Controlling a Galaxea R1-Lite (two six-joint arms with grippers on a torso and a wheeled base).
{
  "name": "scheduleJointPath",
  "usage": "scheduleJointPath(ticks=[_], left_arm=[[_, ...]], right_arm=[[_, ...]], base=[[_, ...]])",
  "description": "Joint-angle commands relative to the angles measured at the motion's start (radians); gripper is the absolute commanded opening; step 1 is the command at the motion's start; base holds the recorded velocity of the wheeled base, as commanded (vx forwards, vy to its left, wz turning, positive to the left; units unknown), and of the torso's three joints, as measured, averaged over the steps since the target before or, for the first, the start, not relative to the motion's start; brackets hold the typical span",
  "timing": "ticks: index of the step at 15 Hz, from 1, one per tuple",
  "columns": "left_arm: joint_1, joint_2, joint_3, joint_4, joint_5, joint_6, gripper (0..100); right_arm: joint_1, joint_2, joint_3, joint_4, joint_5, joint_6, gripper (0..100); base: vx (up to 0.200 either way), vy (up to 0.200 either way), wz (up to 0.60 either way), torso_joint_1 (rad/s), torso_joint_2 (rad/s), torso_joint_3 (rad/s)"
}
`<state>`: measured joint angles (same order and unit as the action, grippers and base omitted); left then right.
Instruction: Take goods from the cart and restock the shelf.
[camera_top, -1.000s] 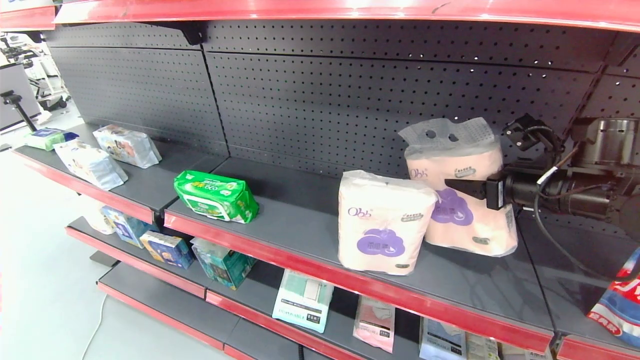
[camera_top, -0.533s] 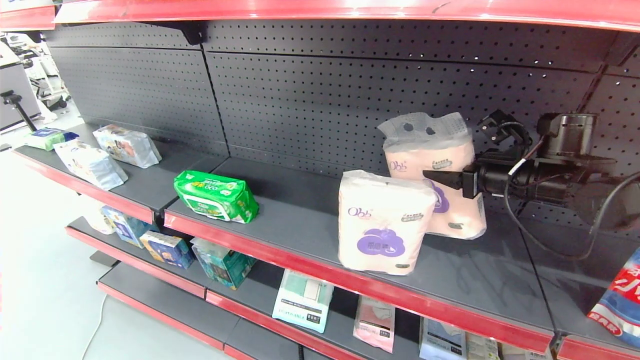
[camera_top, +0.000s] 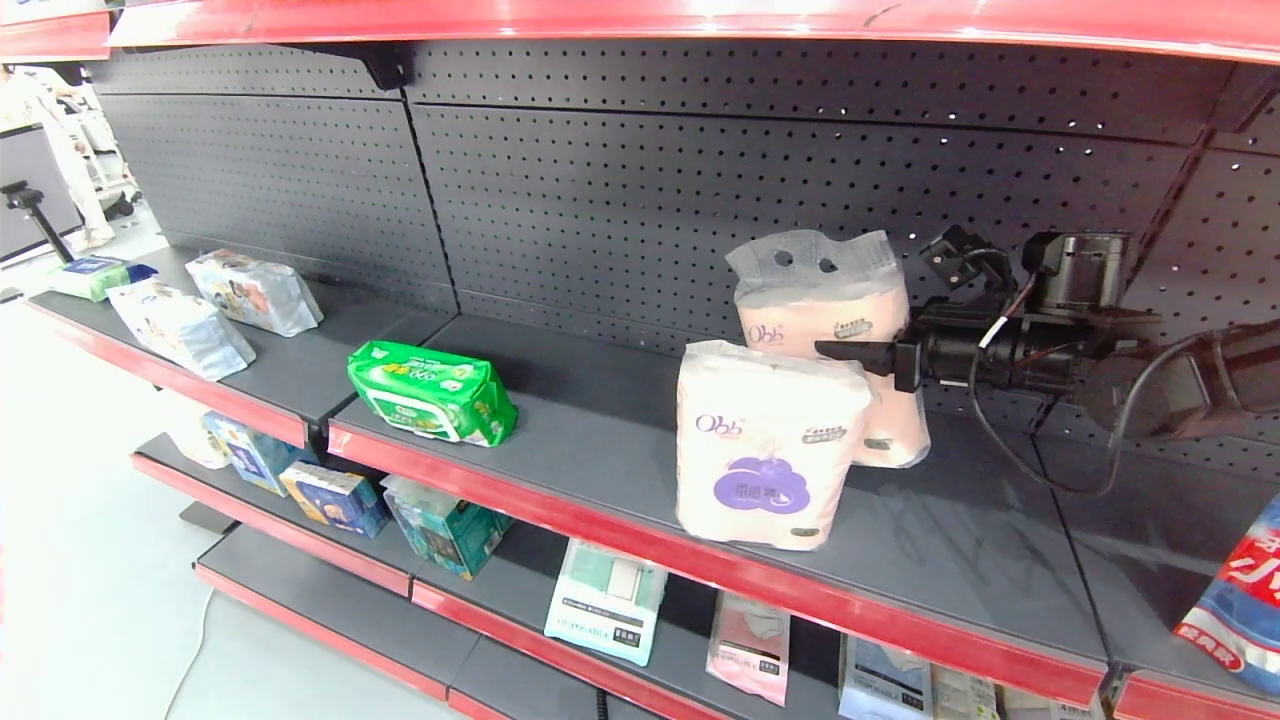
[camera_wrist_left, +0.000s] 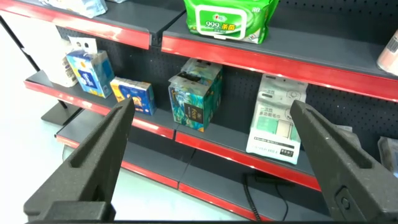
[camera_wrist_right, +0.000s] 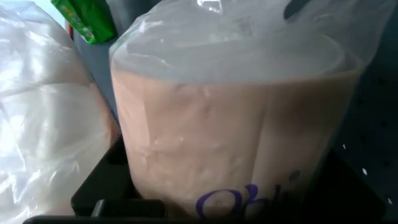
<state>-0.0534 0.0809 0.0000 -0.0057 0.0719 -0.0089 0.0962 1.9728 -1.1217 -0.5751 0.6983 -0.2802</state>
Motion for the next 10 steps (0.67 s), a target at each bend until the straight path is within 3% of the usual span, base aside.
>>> scheduleJointPath(ticks=[1,10], left_arm=[[0.0,0.002,0.0,0.0,0.0,0.0,100],[0.0,0.002,0.0,0.0,0.0,0.0,100]], right_arm=[[0.002,0.043,-0.02,0.001,0.007,-0.005,0],[-0.059,0.084,0.033,0.004,0.04,-0.142,0]], base=[[0.0,0.0,0.0,0.0,0.0,0.0],[0.0,0.0,0.0,0.0,0.0,0.0]])
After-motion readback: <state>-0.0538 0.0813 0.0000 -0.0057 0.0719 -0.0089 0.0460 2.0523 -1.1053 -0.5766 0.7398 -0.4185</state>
